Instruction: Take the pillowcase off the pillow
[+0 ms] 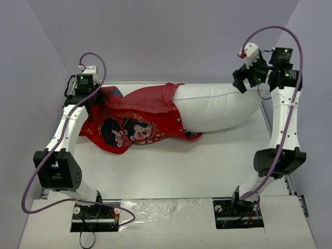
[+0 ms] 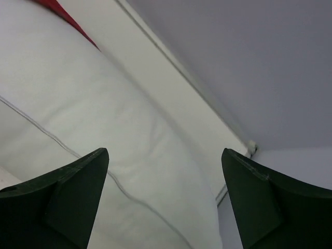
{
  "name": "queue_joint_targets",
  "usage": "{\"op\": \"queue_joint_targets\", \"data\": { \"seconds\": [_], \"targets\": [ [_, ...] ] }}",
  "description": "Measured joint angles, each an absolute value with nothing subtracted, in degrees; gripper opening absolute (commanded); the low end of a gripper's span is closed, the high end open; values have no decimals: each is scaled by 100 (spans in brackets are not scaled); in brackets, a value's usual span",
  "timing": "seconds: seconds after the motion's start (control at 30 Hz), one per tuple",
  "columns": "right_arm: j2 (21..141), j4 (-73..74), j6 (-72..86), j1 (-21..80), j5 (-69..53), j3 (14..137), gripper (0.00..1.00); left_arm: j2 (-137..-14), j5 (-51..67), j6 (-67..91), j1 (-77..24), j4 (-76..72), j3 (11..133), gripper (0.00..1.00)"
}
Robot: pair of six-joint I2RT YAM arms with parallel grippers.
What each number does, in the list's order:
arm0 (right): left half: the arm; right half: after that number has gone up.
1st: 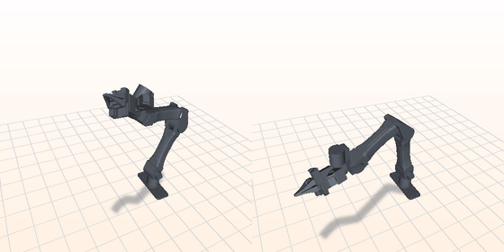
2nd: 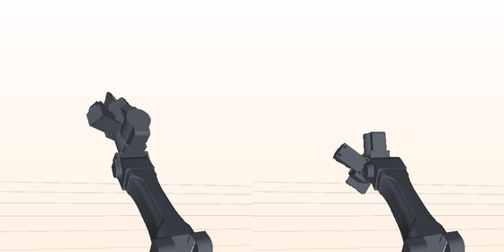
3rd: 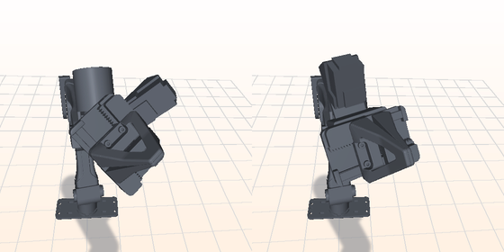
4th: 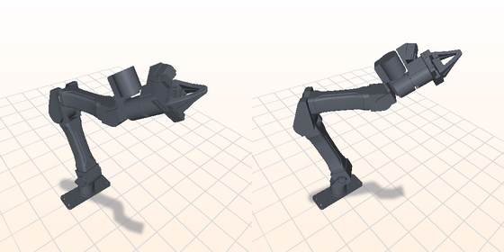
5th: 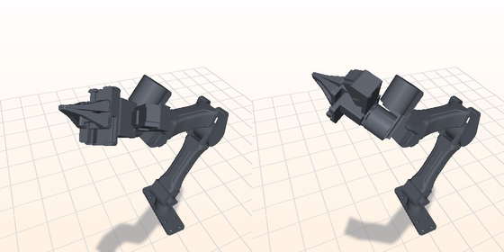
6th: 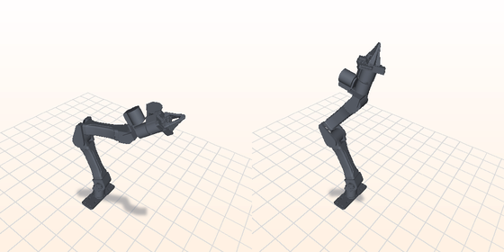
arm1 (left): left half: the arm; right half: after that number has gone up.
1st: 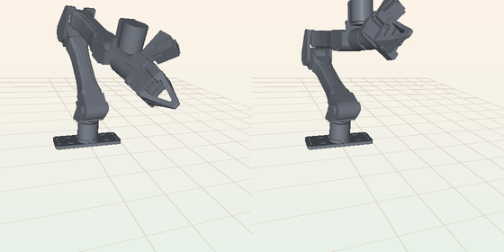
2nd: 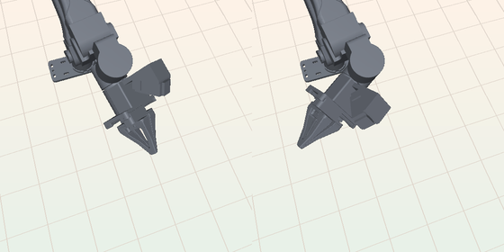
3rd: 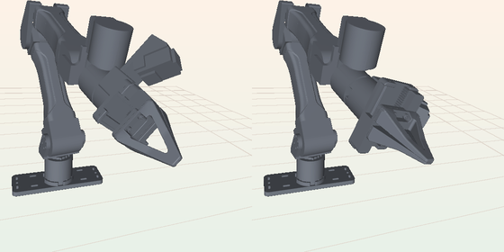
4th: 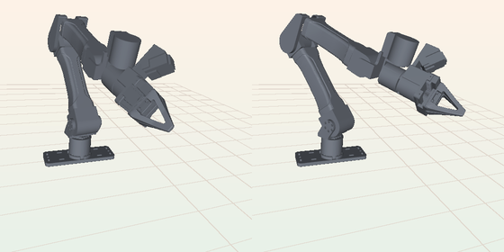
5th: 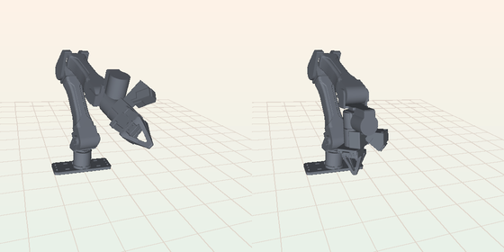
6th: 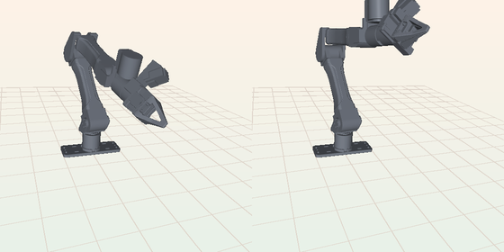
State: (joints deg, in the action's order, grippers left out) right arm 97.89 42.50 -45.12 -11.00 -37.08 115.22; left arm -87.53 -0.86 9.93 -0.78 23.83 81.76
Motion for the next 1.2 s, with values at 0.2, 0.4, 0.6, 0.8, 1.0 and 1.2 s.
{"op": "queue_joint_targets", "data": {
  "seconds": [0.2,0.4,0.6,0.8,1.0,1.2],
  "targets": [
    [9653,4440,-4613,1612,-3662,12202,100,-9266,473,1712,-749,2379,8739,2],
    [9767,5011,-5472,2729,-2982,10989,99,-9321,635,2051,-749,2418,8792,2],
    [9751,5599,-6759,2591,-2808,10464,93,-9502,770,2178,-572,2519,9120,2],
    [9421,5312,-6805,2696,-2604,9553,65,-9730,897,2320,-521,2523,9343,2],
    [10047,4969,-5859,2283,-2582,9828,26,-9664,1050,2224,-521,2305,9223,5],
    [10184,4781,-5658,1590,-2910,10283,0,-8696,1205,1636,-521,1850,8125,79]
  ]
}}
